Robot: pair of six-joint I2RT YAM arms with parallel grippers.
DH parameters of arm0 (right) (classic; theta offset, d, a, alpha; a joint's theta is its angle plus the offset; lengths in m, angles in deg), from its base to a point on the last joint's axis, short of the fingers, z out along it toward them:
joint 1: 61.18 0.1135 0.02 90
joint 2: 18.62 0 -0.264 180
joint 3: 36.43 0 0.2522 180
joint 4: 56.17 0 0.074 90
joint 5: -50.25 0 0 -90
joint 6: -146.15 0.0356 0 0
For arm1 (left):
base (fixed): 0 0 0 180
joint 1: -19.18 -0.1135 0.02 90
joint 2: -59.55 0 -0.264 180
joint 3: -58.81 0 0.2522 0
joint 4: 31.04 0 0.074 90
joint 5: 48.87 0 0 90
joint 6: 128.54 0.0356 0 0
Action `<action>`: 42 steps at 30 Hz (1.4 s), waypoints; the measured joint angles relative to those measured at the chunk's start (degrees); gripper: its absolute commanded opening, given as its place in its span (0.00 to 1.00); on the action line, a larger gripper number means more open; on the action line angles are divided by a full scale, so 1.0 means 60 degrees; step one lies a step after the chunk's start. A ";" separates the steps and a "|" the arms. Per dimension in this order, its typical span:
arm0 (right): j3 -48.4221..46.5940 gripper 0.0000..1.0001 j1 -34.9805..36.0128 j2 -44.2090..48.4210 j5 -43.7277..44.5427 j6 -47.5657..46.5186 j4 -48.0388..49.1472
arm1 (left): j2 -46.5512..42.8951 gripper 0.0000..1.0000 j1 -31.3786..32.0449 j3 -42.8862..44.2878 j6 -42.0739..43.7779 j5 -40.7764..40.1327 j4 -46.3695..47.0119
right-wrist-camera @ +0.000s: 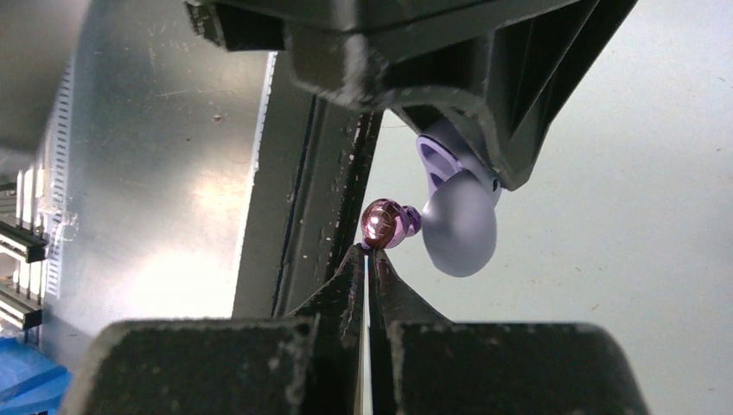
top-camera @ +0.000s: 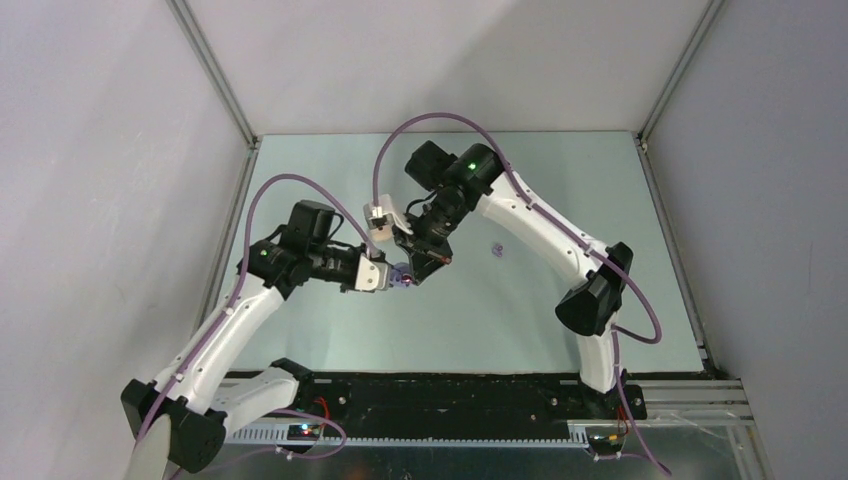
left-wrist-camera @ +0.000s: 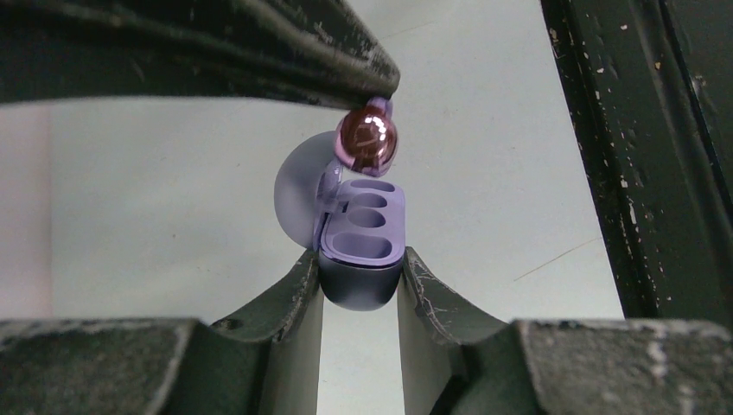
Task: Insert the wireless bluetooth earbuds into the charging case
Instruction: Insert the left earbud into the left side groove of the charging case.
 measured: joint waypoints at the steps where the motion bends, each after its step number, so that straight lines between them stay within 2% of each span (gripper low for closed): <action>1: 0.0000 0.00 0.0058 -0.0033 0.0102 0.0051 0.0051 | 0.0000 0.00 0.0036 0.0000 0.0084 -0.0022 -0.0069; 13: 0.0000 0.00 0.0452 -0.0069 0.0933 0.0594 0.0619 | -0.0015 0.00 0.0335 0.0000 0.0317 -0.0251 -0.0120; 42: -0.0255 0.00 0.0667 -0.0372 0.1676 0.1402 0.0860 | -0.0015 0.00 0.0539 0.0000 0.0667 -0.0823 0.0098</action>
